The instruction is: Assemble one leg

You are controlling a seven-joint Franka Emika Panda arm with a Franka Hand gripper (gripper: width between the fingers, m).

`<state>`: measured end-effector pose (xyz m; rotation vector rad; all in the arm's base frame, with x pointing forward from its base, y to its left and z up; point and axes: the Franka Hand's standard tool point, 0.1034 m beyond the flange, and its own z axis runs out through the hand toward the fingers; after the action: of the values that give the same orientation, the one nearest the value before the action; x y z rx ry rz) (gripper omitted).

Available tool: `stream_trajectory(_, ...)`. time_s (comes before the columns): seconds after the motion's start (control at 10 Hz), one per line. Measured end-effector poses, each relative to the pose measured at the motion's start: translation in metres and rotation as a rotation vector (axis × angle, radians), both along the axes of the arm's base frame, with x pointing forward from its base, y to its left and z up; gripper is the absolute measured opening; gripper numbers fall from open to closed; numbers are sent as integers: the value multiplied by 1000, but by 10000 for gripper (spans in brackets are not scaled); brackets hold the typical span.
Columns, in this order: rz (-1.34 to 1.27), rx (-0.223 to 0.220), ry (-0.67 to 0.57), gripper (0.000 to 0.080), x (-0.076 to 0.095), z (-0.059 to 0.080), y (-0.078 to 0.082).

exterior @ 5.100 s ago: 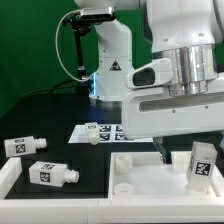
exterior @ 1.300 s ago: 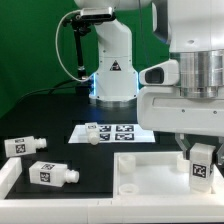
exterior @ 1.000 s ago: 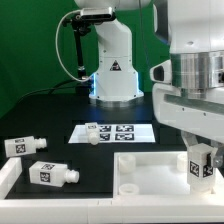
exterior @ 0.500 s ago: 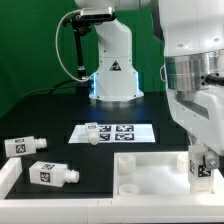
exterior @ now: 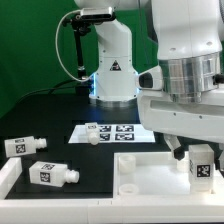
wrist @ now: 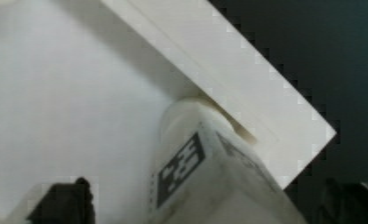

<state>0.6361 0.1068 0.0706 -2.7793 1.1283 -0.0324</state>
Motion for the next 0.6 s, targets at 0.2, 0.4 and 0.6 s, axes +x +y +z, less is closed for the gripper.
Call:
stream_trajectory(0.2, 207, -27, -25, 648, 0, 0, -1)
stream_trajectory(0.4, 539, -100, -86, 649, 5, 5, 5)
stream_trajectory(0.6, 480, -96, -79, 570, 5, 4, 3)
